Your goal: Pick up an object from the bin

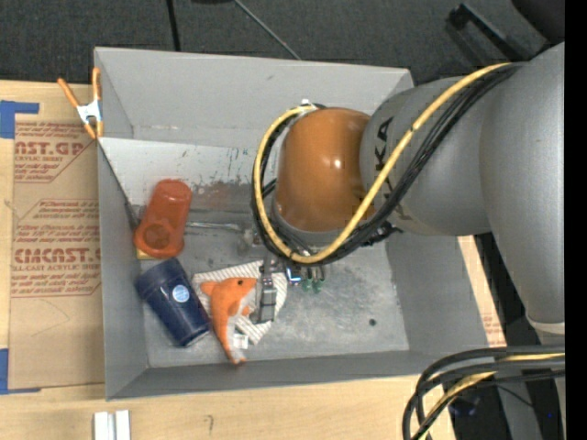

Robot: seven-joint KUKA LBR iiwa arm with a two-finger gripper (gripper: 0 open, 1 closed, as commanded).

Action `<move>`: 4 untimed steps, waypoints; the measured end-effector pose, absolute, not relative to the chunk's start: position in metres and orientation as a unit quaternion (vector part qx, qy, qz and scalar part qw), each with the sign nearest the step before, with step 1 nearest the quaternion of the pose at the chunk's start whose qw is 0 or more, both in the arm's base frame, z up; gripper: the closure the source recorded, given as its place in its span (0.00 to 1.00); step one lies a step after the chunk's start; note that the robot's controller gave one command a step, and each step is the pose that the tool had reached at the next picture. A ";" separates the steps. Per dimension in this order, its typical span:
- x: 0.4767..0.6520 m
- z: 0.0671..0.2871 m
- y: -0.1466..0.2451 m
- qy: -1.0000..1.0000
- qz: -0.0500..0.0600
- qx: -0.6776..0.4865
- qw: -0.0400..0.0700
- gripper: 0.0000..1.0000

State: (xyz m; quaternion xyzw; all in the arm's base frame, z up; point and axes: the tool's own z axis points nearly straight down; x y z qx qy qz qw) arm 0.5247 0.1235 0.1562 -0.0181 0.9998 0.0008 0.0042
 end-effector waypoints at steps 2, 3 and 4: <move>0.523 0.094 0.118 0.999 0.001 -0.048 0.000 1.00; 0.523 0.094 0.118 0.999 0.001 -0.048 0.000 1.00; 0.521 0.209 0.105 0.999 0.000 -0.040 0.000 1.00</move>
Offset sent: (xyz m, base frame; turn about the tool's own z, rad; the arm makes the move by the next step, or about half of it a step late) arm 0.0000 0.0000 0.0000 0.0000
